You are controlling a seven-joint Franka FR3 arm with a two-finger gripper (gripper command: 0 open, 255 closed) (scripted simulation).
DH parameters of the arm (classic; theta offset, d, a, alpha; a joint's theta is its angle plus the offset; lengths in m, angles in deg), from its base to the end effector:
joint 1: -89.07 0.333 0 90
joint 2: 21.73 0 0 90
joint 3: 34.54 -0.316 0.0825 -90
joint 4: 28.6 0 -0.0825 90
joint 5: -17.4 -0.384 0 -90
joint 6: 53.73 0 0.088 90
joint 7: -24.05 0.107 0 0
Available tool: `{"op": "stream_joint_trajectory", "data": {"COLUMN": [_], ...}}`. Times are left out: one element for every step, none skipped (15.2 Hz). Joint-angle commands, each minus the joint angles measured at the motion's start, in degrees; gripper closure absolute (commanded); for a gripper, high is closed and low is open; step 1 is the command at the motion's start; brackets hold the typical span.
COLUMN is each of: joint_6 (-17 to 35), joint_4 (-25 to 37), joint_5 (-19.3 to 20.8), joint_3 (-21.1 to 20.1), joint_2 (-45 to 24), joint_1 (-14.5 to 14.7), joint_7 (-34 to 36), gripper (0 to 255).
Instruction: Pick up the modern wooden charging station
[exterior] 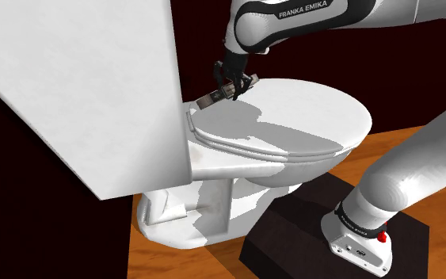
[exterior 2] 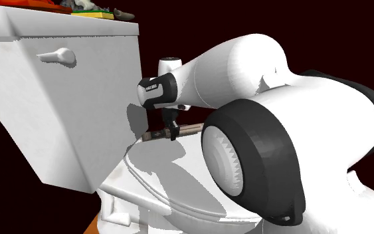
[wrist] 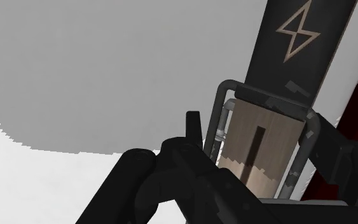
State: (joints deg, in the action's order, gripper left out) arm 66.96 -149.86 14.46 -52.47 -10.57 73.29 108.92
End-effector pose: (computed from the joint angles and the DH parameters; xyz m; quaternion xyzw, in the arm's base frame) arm 0.5159 0.0295 0.5103 -0.7402 0.6666 -0.0685 0.0556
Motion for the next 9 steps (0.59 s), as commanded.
{"op": "stream_joint_trajectory", "data": {"joint_6": [0.0,0.0,0.0,0.0,0.1,-0.7,-1.5,-2.2,-3.0], "joint_4": [0.0,0.0,0.0,0.0,-0.1,0.5,1.1,1.8,2.5], "joint_5": [0.0,0.0,0.0,0.0,0.0,-0.1,-0.1,-0.1,-0.1], "joint_3": [0.0,0.0,0.0,0.0,0.0,0.0,0.1,0.1,0.2], "joint_2": [0.0,0.0,0.0,0.0,0.1,0.2,0.4,0.5,0.6], "joint_1": [0.0,0.0,0.0,0.0,0.0,0.0,0.0,0.0,0.0], "joint_7": [0.0,0.0,0.0,0.0,0.0,0.0,-0.1,-0.1,-0.1], "gripper": [255,255,255,255,255,255,255,255,255]}}
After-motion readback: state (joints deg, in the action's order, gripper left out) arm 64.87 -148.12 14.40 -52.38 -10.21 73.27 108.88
